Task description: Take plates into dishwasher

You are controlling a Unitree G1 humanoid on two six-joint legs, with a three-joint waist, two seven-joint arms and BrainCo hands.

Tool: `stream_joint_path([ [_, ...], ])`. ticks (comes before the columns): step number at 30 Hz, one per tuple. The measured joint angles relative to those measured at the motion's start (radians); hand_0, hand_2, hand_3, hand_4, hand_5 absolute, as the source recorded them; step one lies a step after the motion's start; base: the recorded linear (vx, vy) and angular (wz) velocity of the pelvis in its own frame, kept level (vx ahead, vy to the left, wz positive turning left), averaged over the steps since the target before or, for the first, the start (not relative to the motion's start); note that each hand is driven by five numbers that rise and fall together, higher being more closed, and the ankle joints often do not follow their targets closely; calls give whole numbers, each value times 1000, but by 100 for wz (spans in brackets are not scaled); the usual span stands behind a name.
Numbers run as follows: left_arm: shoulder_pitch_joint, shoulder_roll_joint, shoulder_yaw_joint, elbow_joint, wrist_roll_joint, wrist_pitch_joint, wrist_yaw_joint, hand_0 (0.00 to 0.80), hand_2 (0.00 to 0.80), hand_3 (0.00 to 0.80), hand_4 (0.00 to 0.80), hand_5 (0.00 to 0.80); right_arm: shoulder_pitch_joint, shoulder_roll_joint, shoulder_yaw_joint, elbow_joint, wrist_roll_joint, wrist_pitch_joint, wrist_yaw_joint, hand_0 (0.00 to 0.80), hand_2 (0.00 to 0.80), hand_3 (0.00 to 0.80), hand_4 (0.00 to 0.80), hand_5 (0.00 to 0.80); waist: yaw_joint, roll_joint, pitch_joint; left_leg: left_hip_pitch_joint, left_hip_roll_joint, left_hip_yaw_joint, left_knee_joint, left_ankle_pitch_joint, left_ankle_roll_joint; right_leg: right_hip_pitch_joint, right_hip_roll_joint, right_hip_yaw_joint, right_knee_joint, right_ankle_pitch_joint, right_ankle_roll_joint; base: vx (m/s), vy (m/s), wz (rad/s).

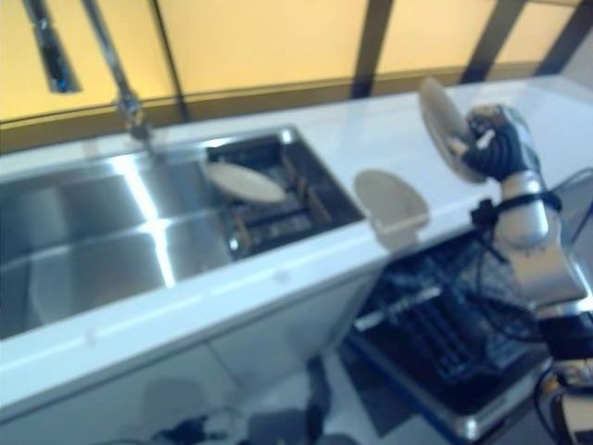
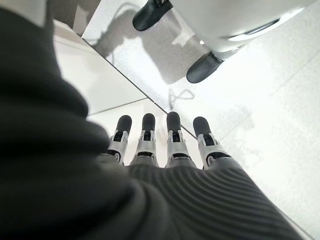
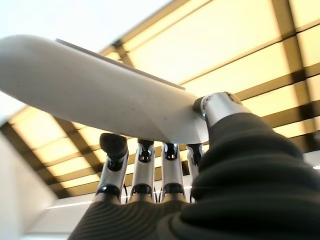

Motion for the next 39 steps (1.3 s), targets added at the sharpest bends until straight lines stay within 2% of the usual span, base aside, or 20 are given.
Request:
stream_joint_path([
  [8, -1, 4, 32, 36, -1, -14, 0, 0, 0, 0, 0, 0, 205, -3, -136, -35, 40, -19, 22, 800, 800, 800, 800, 800, -73, 1, 0, 6, -1, 52, -1, -12, 4, -24, -8, 2, 10, 9, 12, -27, 25, -21],
  [11, -16, 4, 34, 37, -2, -15, -1, 0, 0, 0, 0, 0, 261, -5, -173, -36, 58, -21, 37, 800, 800, 800, 800, 800, -99, 3, 1, 10, -2, 70, -1, -14, 2, -27, -6, 17, 9, 19, 5, 4, -15, -16],
  [20, -25, 1, 34, 37, -1, -20, -2, 0, 0, 0, 0, 0, 361, 19, -194, -37, 60, -21, 103, 800, 800, 800, 800, 800, -124, 28, 15, 24, -3, 95, -2, -27, 9, -26, -6, 26, 7, 19, 6, 30, -45, -10],
  [24, -23, -6, 34, 36, -1, -21, -2, 0, 0, 0, 0, 0, 381, 38, -192, -35, 55, -13, 136, 800, 800, 800, 800, 800, -124, 43, 17, 23, 0, 96, -2, -27, 6, -25, -3, 26, 2, 19, 6, 35, -65, -1],
  [29, -17, -7, 34, 34, 0, -21, -2, 0, 0, 0, 0, 0, 379, 67, -159, -20, 33, -3, 161, 800, 800, 800, 800, 800, -120, 44, 17, 21, 3, 95, -1, -25, 1, -23, -1, 25, -3, 20, 6, 22, -92, 1],
  [33, -17, -7, 33, 31, 0, -21, -2, 0, 0, 0, 0, 0, 368, 87, -97, -2, 15, 15, 169, 800, 800, 800, 800, 800, -114, 45, 18, 13, 3, 92, -1, -25, 1, -29, -3, 22, -6, 20, 6, -11, -89, 2],
  [35, -20, -7, 29, 17, 0, -21, -2, 0, 0, 0, 0, 0, 357, 105, -68, 19, -4, 26, 176, 800, 800, 800, 800, 800, -97, 49, 20, 3, 3, 92, -1, -25, 1, -39, -5, 21, -7, 20, 5, 4, -65, 2],
  [39, -22, -7, 24, -3, -1, -23, -2, 0, 0, 0, 0, 0, 311, 110, -9, 50, -26, 49, 183, 800, 800, 800, 800, 800, -91, 66, 35, -13, 2, 71, 1, -21, 1, -45, -5, 1, -7, 19, 4, -12, -72, 16],
])
